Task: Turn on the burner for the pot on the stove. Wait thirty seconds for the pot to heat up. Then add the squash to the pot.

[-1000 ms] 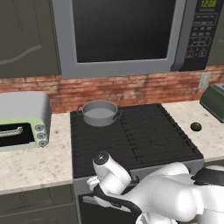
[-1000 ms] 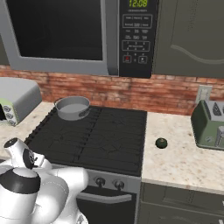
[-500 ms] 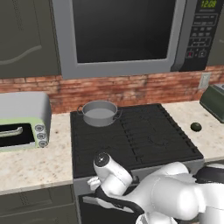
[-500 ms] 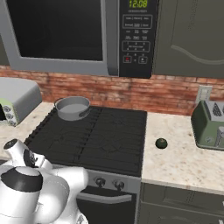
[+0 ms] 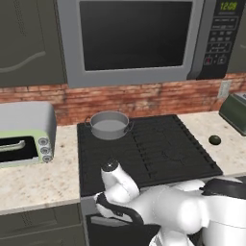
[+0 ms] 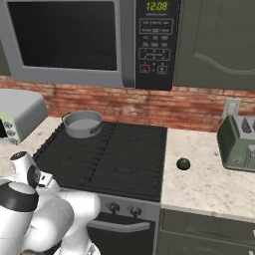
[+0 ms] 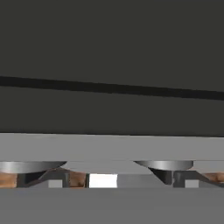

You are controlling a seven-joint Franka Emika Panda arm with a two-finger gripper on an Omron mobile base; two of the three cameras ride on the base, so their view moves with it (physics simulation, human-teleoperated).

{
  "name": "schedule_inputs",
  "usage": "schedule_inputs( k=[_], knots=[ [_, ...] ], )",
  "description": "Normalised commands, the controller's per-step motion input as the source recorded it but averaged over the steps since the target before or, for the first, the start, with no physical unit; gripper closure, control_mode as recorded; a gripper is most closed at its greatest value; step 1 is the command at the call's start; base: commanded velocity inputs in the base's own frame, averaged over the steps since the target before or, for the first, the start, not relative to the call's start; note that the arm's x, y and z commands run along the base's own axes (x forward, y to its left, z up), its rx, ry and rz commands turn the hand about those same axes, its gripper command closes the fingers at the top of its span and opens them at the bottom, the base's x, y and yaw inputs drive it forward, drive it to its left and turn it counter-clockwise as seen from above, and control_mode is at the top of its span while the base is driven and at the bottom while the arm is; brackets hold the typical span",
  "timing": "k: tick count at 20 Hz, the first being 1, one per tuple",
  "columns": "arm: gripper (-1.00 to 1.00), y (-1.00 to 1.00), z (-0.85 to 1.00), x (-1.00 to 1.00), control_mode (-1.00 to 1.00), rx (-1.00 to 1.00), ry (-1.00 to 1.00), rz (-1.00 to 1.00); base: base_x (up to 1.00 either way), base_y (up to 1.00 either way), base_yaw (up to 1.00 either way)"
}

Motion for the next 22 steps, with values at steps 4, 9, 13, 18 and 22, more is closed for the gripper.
schedule_inputs(
  k=[4, 9, 13, 18, 22],
  knots=[
    [-1.0, -0.2, -1.0, -0.28, -1.0, 0.44, -0.03, 0.19, 0.0, 0.0, 0.0],
    [-1.0, -0.2, -1.0, -0.75, -1.0, 0.45, -0.13, 0.21, 0.0, 0.0, 0.0],
    [-1.0, -0.38, -1.0, -1.0, -1.0, 0.48, -0.28, 0.25, 0.0, 0.0, 0.0],
    [-1.0, -0.64, -1.0, -1.0, -1.0, 0.41, -0.35, 0.33, 0.0, 0.0, 0.0],
    [-1.0, -0.12, -1.0, -1.0, -1.0, 0.24, -0.35, 0.32, 0.0, 0.0, 0.0]
  ],
)
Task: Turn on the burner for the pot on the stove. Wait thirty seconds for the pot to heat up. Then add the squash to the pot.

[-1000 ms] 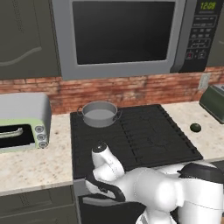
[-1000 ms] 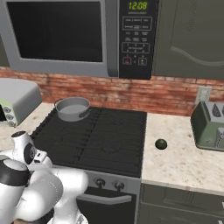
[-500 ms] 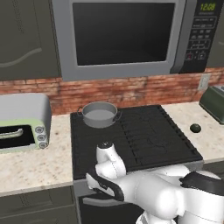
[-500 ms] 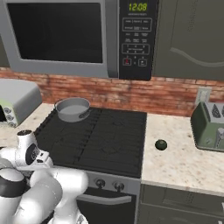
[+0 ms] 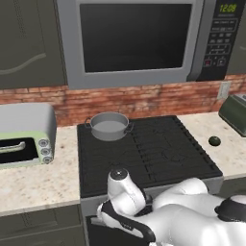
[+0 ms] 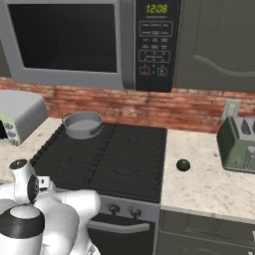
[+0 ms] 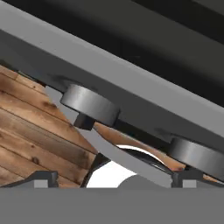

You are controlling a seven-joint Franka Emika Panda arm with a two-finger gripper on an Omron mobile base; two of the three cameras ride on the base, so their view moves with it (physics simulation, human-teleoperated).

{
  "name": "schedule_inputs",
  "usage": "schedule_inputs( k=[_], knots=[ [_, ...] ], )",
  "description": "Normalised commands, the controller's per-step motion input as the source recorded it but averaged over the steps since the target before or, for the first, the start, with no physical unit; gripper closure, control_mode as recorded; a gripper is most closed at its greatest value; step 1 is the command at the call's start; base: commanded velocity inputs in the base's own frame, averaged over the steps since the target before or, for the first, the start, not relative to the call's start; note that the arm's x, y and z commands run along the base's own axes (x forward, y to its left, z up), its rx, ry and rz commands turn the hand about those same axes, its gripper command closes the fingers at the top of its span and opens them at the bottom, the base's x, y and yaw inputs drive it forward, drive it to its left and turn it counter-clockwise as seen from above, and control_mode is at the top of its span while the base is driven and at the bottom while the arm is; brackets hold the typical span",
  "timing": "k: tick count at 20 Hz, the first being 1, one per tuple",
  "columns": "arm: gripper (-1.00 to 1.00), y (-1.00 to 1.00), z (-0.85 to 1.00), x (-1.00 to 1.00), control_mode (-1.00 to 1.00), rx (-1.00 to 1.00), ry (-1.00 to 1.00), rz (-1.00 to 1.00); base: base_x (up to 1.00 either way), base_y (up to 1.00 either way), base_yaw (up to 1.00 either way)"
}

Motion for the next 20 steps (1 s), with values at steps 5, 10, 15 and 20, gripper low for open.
schedule_inputs(
  k=[5, 10, 15, 20],
  knots=[
    [-1.0, 0.0, -1.0, -0.93, -1.0, 0.17, -0.33, 0.31, 0.0, 0.0, 0.0],
    [-1.0, -0.48, -0.16, -0.91, -1.0, 0.49, -0.23, 0.25, 0.0, 0.0, 0.0],
    [-1.0, -0.6, 1.0, -1.0, -1.0, 0.65, -0.19, 0.08, 0.0, 0.0, 0.0],
    [-1.0, -0.11, 0.96, -0.72, -1.0, 0.44, -0.14, 0.0, 0.0, 0.0, 0.0]
  ],
)
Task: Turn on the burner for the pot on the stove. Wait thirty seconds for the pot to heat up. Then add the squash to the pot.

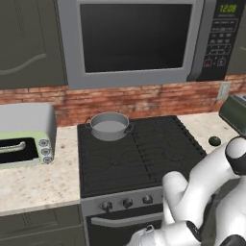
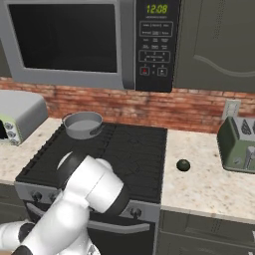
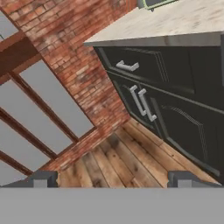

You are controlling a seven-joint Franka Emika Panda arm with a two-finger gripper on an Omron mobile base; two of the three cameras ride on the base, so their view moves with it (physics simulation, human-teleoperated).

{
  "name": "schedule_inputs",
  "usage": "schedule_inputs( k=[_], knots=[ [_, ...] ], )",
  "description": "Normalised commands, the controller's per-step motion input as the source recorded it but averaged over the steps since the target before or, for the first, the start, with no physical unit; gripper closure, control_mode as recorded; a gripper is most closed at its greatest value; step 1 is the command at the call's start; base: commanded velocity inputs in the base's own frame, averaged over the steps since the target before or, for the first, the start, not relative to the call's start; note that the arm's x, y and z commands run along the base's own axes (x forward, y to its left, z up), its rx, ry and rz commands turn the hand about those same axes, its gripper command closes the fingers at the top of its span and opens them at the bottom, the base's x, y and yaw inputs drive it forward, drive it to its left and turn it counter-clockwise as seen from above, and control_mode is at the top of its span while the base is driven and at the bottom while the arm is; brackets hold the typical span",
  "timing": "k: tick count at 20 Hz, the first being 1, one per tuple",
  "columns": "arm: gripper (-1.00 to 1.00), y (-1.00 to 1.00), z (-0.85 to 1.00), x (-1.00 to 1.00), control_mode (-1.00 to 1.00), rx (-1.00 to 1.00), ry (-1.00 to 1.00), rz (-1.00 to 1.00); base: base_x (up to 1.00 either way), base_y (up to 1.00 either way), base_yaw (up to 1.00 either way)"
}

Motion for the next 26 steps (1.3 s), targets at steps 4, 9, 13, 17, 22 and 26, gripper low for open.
schedule_inputs(
  k=[4, 9, 13, 17, 22, 26],
  knots=[
    [-1.0, -0.01, 0.18, -0.04, -1.0, 0.05, -0.01, -0.03, 0.0, 0.0, 0.0],
    [-1.0, 0.0, 0.0, 0.0, -1.0, 0.0, -0.03, 0.0, 0.0, 0.0, 0.0],
    [-1.0, 0.0, 0.0, -0.1, -1.0, 0.0, -0.07, 0.0, 0.0, 0.0, 0.0],
    [-1.0, 0.0, 0.0, -0.14, -1.0, 0.0, -0.05, 0.0, 0.0, 0.0, 0.0],
    [-1.0, 0.0, 0.0, -0.11, -1.0, 0.0, -0.05, 0.0, 0.0, 0.0, 0.0],
    [-1.0, 0.0, 0.0, -0.1, -1.0, 0.0, -0.05, 0.0, 0.0, 0.0, 0.0]
  ],
)
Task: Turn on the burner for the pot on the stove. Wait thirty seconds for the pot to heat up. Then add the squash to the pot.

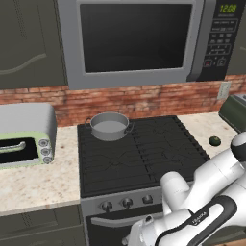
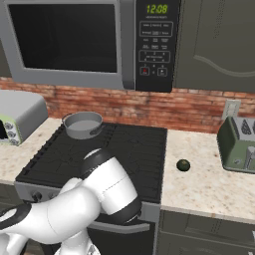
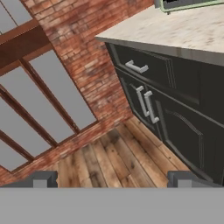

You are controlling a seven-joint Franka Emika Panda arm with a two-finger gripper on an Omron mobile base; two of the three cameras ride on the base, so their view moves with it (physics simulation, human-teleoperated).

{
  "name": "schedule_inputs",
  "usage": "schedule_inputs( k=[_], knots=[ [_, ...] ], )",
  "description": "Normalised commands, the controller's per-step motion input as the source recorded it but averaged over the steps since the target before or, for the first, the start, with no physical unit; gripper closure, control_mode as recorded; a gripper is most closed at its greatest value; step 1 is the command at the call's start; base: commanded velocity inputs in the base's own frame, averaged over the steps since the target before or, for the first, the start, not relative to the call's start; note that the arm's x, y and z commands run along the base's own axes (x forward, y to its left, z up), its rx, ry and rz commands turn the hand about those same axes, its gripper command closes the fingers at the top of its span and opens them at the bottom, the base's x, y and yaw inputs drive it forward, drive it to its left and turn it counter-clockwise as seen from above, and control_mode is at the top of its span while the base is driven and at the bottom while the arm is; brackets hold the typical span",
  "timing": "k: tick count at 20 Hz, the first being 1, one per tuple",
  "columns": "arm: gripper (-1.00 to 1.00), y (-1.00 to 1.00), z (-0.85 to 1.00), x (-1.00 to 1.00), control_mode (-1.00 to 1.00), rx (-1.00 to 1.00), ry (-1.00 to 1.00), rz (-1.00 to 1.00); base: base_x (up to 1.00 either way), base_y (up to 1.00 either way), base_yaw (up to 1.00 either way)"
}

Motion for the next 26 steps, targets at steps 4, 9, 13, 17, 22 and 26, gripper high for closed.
schedule_inputs(
  k=[4, 9, 13, 17, 22, 26],
  knots=[
    [-1.0, 0.0, 0.0, -0.11, -1.0, 0.0, -0.04, 0.0, 0.0, 0.0, 0.0],
    [-1.0, 0.0, 0.0, 0.0, -1.0, 0.0, -0.02, 0.0, 0.0, 0.0, 0.0],
    [-1.0, 0.0, 0.0, 0.0, -1.0, 0.0, 0.0, 0.0, 0.0, 0.0, 0.0],
    [-1.0, 0.0, 0.0, 0.0, -1.0, 0.0, 0.0, 0.0, 0.0, 0.0, 0.0],
    [-1.0, 0.0, 0.0, 0.0, -1.0, 0.0, 0.0, 0.0, 0.0, 0.0, 0.0],
    [-1.0, 0.0, 0.0, 0.0, -1.0, 0.0, 0.0, 0.0, 0.0, 0.0, 0.0]
  ],
)
